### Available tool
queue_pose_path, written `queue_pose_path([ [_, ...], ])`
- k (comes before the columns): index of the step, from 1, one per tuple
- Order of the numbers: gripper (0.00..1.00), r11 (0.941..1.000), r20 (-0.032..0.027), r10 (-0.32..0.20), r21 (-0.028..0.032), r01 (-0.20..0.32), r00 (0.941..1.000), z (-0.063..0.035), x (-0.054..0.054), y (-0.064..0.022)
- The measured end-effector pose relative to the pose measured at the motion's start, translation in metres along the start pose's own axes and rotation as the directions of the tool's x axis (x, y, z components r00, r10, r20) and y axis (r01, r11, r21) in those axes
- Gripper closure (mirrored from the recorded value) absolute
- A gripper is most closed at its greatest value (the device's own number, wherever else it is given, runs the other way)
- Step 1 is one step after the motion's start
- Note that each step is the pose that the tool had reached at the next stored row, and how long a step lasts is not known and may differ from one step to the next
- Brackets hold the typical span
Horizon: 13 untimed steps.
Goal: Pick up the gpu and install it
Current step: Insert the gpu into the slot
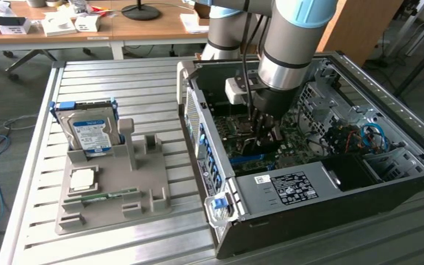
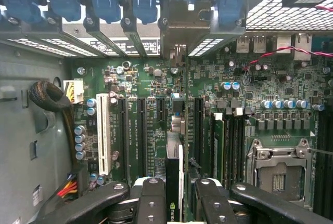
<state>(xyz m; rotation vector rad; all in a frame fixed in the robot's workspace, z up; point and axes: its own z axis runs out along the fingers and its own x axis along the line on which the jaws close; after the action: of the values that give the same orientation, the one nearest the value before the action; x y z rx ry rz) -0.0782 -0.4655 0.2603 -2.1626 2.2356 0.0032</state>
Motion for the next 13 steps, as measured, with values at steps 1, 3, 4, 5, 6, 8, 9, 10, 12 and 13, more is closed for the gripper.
queue_pose_path([
  [1,0.74,1.0000,-0.0002,0.000,-0.0001,0.000,1.0000,0.0002,0.0000,0.0000],
  [3,0.74,1.0000,-0.0001,0.000,0.0000,0.000,1.0000,0.0008,0.0000,0.0001],
  [4,0.74,1.0000,-0.0002,0.000,-0.0001,0.000,1.0000,0.0009,0.0001,0.0001],
  [5,0.74,1.0000,-0.0003,0.000,-0.0001,0.000,1.0000,0.0009,0.0001,0.0001],
  [6,0.74,1.0000,-0.0003,0.000,-0.0002,0.000,1.0000,0.0009,0.0001,0.0001],
  [8,0.74,1.0000,-0.0001,0.000,0.0000,0.000,1.0000,0.0010,0.0000,0.0001],
  [9,0.74,1.0000,0.0000,0.000,0.0000,0.000,1.0000,0.0012,0.0000,0.0001],
  [10,0.74,1.0000,0.0004,0.000,0.0002,0.000,1.0000,0.0018,0.0000,0.0001],
  [12,0.74,1.0000,-0.0001,0.000,0.0000,0.000,1.0000,0.0026,0.0001,0.0002],
  [13,0.74,1.0000,0.0000,0.000,0.0000,0.000,1.0000,0.0031,0.0001,0.0002],
])
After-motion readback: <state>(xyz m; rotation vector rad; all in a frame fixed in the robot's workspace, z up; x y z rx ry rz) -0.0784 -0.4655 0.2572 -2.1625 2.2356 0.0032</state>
